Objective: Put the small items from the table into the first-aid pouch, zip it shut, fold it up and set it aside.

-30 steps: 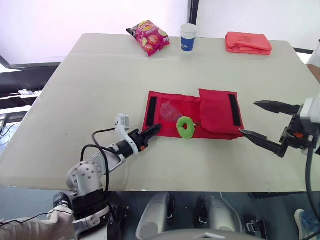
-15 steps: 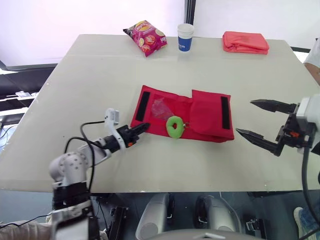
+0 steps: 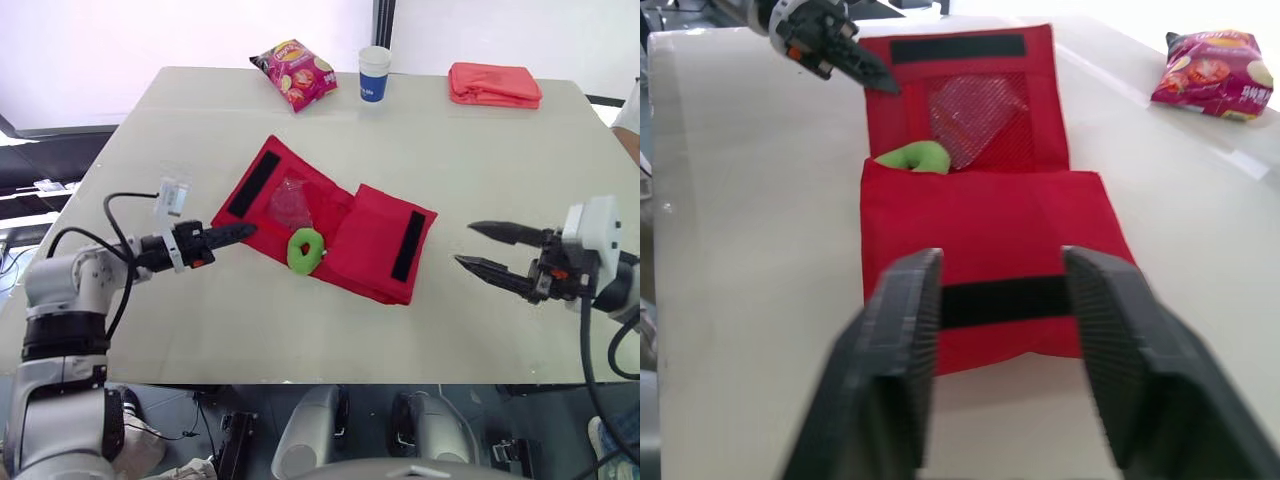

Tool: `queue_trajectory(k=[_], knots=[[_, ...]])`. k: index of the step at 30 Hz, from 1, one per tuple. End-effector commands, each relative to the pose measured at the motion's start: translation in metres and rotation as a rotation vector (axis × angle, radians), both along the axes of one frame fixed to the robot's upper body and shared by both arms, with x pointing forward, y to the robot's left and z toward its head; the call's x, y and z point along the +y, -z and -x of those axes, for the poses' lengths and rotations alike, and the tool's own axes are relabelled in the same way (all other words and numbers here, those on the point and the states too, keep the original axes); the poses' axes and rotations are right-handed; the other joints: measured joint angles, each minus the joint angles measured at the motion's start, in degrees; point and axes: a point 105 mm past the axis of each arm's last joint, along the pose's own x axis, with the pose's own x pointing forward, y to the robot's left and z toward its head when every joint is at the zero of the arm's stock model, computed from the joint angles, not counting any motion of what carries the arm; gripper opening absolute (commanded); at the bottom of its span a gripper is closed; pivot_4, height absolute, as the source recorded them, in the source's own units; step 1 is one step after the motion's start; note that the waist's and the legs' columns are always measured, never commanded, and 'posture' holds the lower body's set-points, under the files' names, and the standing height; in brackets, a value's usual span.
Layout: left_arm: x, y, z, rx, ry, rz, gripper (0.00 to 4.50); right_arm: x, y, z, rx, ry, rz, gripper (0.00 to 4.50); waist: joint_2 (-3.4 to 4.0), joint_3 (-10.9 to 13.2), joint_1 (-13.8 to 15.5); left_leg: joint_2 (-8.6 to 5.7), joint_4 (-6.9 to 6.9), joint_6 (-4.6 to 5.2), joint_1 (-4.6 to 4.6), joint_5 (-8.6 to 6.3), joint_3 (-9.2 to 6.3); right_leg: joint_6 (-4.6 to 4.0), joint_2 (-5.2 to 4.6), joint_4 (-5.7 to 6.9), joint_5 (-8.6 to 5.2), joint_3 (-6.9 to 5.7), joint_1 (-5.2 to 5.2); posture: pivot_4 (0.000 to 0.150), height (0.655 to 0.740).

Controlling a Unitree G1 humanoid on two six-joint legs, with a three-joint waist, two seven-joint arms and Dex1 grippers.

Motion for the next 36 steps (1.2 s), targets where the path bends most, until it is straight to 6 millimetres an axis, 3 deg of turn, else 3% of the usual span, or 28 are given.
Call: queue_trajectory(k=[1,2,5,7,10,15,21,28,36], knots=[[-0.023,-0.030,0.000,-0.089,0.080,-0.035,0.00,0.003,-0.007,0.000,-0.046,-0.011,-0.008,0.30,-0.01,0.0,0.1,0.00,0.00,0.00,0.00,0.00,0.00,0.00,0.00,0.00,0.00,0.00,0.01,0.150,0.7400],[-0.032,-0.035,0.000,-0.096,0.099,-0.037,0.00,0.003,-0.006,0.000,-0.043,-0.007,-0.003,0.11,-0.01,0.0,0.2,0.00,0.01,0.00,0.00,0.01,0.00,0.01,0.00,0.00,0.00,-0.01,0.02,0.150,0.7400],[-0.060,-0.045,-0.001,-0.115,0.142,-0.091,0.00,0.002,0.001,-0.007,-0.042,0.034,0.025,0.11,-0.01,0.0,0.2,-0.04,0.06,0.00,-0.01,0.01,-0.02,0.13,0.00,0.00,-0.05,-0.02,0.08,0.150,0.7400],[-0.081,-0.048,-0.002,-0.119,0.163,-0.147,0.00,0.002,0.008,-0.020,-0.050,0.093,0.050,0.11,-0.02,0.0,0.1,-0.05,0.06,0.01,0.00,0.02,-0.01,0.20,0.01,0.02,-0.09,-0.01,0.10,0.150,0.7400],[-0.107,-0.047,0.002,-0.129,0.213,-0.227,0.00,0.023,0.032,-0.050,-0.032,0.143,0.092,0.11,-0.13,0.0,-0.7,0.00,0.07,0.17,0.09,0.19,0.00,0.22,0.12,0.06,-0.11,0.02,0.14,0.150,0.7400],[-0.122,-0.046,0.002,-0.171,0.254,-0.308,0.00,0.063,0.060,-0.080,-0.036,0.130,0.169,0.11,-0.04,0.0,-1.5,-0.01,0.00,0.07,0.10,0.29,-0.01,0.18,0.18,0.11,-0.11,0.07,0.08,0.150,0.7400],[-0.150,-0.045,0.021,-0.227,0.419,-0.342,0.00,0.084,0.095,-0.097,0.023,0.104,0.332,0.11,-0.04,0.0,-1.4,0.00,-0.02,-0.05,0.11,0.37,-0.01,0.12,0.29,0.09,-0.07,0.07,0.10,0.150,0.7400],[-0.159,-0.014,0.027,-0.225,0.516,-0.440,0.00,0.096,0.090,-0.100,0.043,0.087,0.260,0.11,-0.05,0.0,-1.8,0.04,-0.23,-0.11,0.55,0.39,0.17,0.07,0.35,0.10,-0.06,0.35,0.29,0.150,0.7400],[-0.177,0.029,0.025,-0.176,0.565,-0.496,0.00,0.079,0.068,-0.081,0.031,0.132,0.140,0.11,-0.04,0.0,-1.3,0.06,-0.30,-0.11,0.72,0.38,0.31,0.08,0.35,0.10,-0.08,0.52,0.35,0.150,0.7400]])
